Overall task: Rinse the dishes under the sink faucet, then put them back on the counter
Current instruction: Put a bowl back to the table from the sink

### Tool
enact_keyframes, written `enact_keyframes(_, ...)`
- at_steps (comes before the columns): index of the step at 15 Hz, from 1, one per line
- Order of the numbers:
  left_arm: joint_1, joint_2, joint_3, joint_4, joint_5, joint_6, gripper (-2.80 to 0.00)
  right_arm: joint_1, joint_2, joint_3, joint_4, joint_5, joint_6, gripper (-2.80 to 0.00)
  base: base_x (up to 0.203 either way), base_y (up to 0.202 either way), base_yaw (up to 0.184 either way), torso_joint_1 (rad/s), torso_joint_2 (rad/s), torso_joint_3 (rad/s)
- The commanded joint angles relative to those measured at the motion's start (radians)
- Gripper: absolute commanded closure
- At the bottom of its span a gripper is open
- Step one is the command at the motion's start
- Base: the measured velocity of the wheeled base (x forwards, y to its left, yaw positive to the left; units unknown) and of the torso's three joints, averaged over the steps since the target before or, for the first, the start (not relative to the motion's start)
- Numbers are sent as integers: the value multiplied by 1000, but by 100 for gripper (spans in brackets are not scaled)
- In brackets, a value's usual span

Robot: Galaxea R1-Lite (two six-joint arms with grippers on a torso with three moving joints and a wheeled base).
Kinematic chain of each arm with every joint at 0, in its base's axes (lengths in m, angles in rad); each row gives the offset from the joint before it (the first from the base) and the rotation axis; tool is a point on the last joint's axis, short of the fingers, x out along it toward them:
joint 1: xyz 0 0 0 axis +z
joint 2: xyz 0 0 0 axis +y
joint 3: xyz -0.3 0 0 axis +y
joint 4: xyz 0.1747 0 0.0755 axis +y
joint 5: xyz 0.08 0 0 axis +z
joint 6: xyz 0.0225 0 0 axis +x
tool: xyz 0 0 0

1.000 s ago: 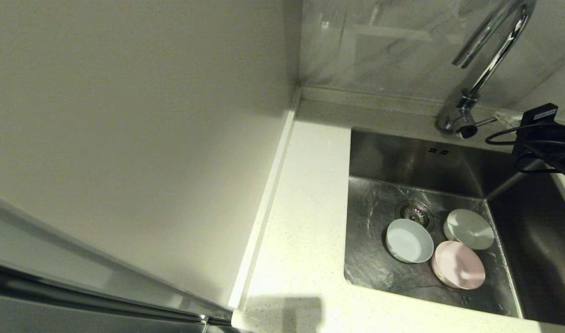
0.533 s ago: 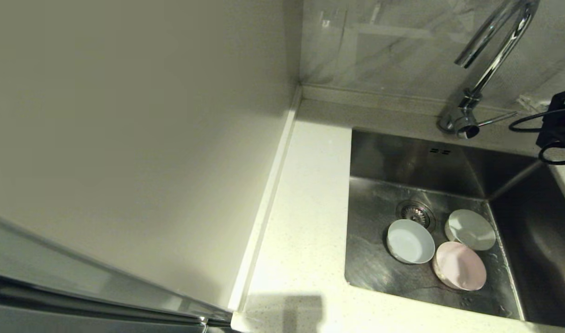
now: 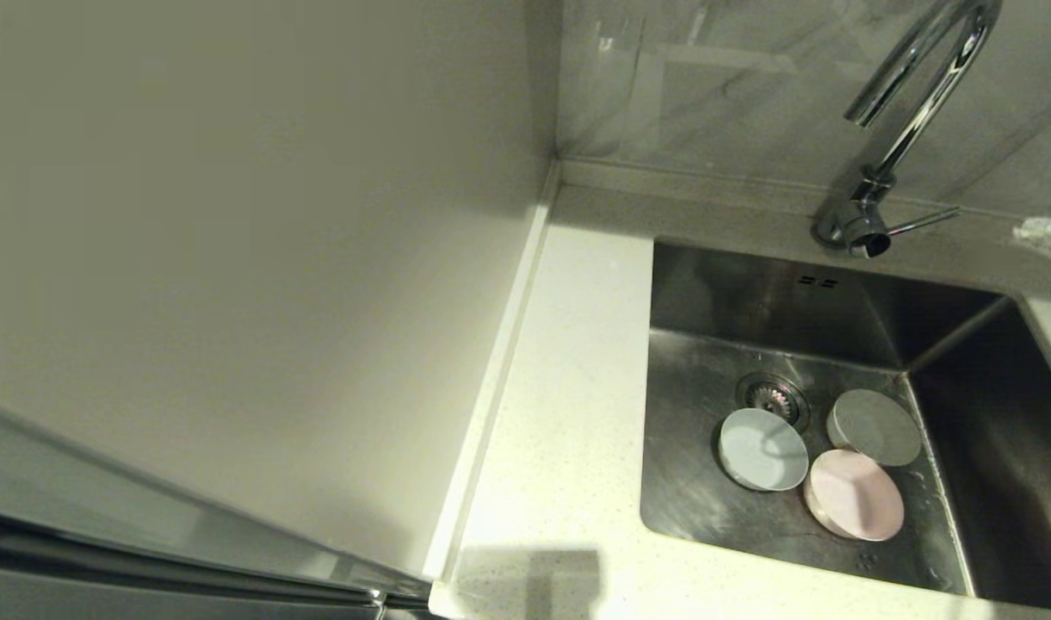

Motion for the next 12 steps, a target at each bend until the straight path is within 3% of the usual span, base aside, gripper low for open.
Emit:
enact_keyframes(1, 0, -3, 0, 0, 1, -1, 0, 0, -184, 56, 373, 5, -299, 0, 0, 0, 0, 0, 0, 0)
enact_keyframes(3, 0, -3, 0, 0, 0, -1, 0, -1, -317, 140, 586, 30, -547, 0, 0, 0, 0, 0, 0, 0)
enact_keyframes(6, 0, -3, 0, 0, 0, -1, 0, 7, -512, 282, 739, 58, -721, 0, 0, 0, 0, 0, 0, 0)
enact_keyframes(8, 0, -3, 0, 0, 0, -1, 0, 10, -622, 369, 778, 75, -799, 0, 0, 0, 0, 0, 0, 0)
enact_keyframes(12, 0, -3, 0, 0, 2, -1, 0, 23, -807, 407, 879, 93, -837, 0, 0, 0, 0, 0, 0, 0)
